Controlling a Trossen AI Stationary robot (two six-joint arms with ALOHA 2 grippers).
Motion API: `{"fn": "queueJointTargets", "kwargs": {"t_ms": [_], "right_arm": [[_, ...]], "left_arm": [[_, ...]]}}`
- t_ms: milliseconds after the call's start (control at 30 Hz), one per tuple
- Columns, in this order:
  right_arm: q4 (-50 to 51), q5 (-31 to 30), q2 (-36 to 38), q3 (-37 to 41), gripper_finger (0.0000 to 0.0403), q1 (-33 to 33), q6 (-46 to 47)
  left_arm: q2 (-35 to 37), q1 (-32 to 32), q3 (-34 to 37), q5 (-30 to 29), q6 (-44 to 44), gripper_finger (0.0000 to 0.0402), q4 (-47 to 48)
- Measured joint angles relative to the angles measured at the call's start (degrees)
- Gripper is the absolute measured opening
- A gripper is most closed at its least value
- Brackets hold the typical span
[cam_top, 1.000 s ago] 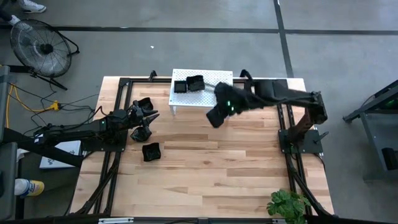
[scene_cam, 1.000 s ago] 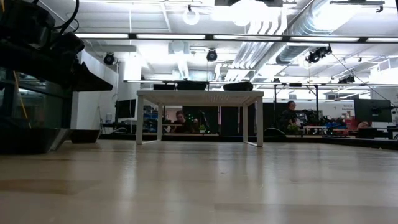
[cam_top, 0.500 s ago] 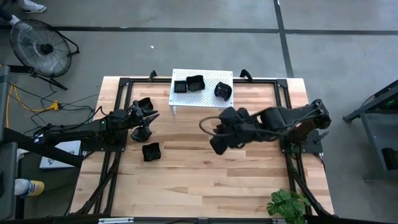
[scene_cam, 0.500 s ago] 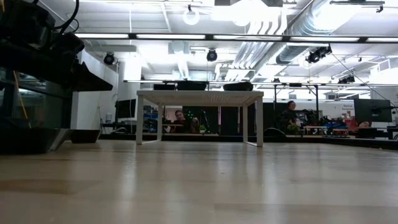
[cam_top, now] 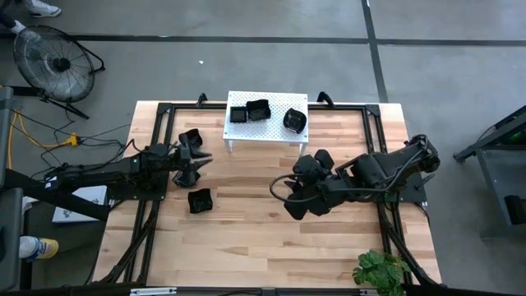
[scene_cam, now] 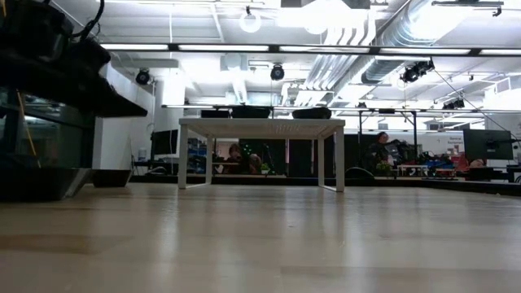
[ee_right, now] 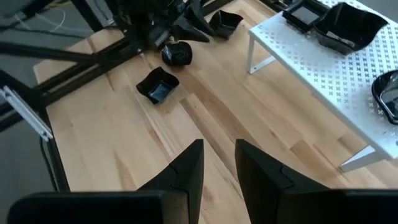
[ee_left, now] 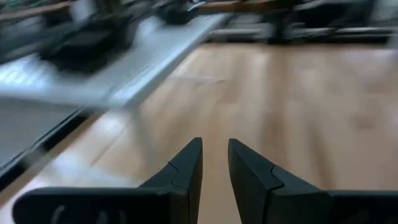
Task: Pick & Place Mini shaped plates
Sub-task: Stack the distorted square plate on top of the other distorted square plates on the shelf
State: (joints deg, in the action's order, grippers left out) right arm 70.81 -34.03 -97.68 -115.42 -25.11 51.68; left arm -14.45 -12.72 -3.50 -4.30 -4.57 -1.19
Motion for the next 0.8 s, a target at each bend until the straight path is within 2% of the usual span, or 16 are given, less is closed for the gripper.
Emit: {"fn": "queueJointTargets", "kwargs": {"t_ms": [67, 133, 300, 433, 700, 800], "right_arm": [[0.0, 0.0, 0.0, 0.0, 0.0087, -0.4, -1.7], [0.1, 0.0, 0.0, 0.0, 0.0087, -0.5, -3.5], [0.1, 0.0, 0.0, 0.0, 0.0087, -0.5, -7.1], [0.1, -0.4, 0.0, 0.0, 0.0087, -0.4, -10.1], [0.4, -0.6, 0.0, 0.0, 0.0087, -0.4, -13.4], [1.3, -0.3, 0.0, 0.0, 0.0087, -0.4, -13.2]], "left_arm": [[0.1, 0.0, -2.8, 4.8, -1.3, 0.0073, 1.8], [0.1, 0.0, -6.3, 6.5, -1.2, 0.0073, 7.8], [-2.2, 0.0, -16.3, 6.9, -0.3, 0.0073, 29.5], [-4.3, 0.0, -22.3, 8.5, 3.8, 0.0073, 40.6], [-7.8, 0.0, -23.9, 16.6, 12.0, 0.0073, 51.8], [-8.4, 0.0, -24.0, 17.5, 16.0, 0.0073, 55.0]]}}
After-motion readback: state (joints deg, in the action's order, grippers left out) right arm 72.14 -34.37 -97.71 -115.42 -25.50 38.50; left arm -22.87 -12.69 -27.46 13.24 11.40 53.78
